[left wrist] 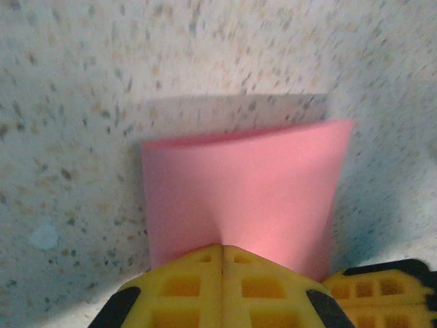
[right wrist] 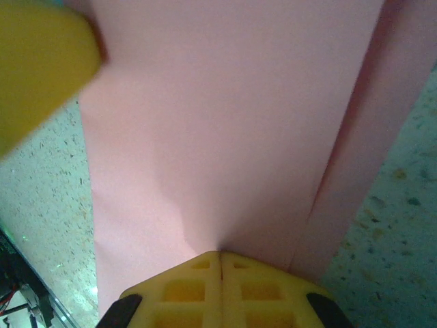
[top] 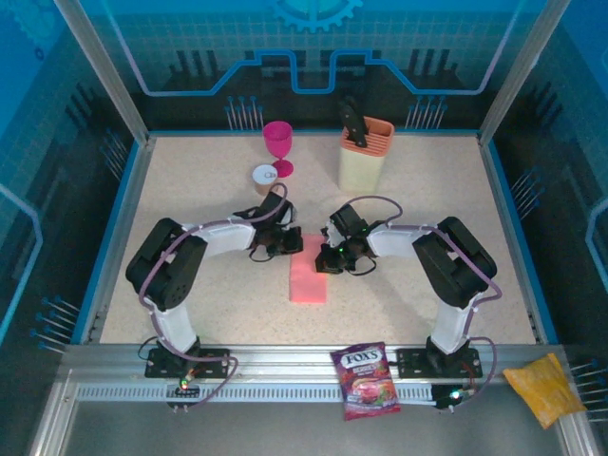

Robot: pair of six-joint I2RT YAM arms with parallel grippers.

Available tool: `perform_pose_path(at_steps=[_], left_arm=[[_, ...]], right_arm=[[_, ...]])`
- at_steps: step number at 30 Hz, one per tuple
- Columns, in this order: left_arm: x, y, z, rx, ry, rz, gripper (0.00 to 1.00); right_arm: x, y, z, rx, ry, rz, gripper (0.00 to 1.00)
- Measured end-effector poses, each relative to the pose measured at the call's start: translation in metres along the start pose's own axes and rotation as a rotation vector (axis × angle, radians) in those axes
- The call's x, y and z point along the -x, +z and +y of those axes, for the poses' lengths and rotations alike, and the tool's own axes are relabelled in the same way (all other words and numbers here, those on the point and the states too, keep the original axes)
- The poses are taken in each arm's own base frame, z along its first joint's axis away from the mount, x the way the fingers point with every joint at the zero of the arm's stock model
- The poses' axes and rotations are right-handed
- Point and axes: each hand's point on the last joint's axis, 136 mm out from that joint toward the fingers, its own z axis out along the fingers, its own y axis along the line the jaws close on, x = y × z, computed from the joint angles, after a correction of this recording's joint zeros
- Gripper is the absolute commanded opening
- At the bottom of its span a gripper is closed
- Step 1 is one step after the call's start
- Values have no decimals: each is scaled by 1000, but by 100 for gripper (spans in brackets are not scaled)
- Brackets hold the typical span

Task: Fold a paper plane with a square sheet of paper (pick it up from the middle)
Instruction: First fold the square sheet of paper in half at the center of the table.

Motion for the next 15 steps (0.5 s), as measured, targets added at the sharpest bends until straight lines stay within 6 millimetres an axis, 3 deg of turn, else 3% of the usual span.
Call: perform_pose_path(at_steps=[6,15], left_arm=[[22,-8,-3,-18,-11,-44,3],[15,8,8,11,-5,-6,2]], right_arm=[[0,0,0,0,0,0,0],[0,0,0,0,0,0,0]])
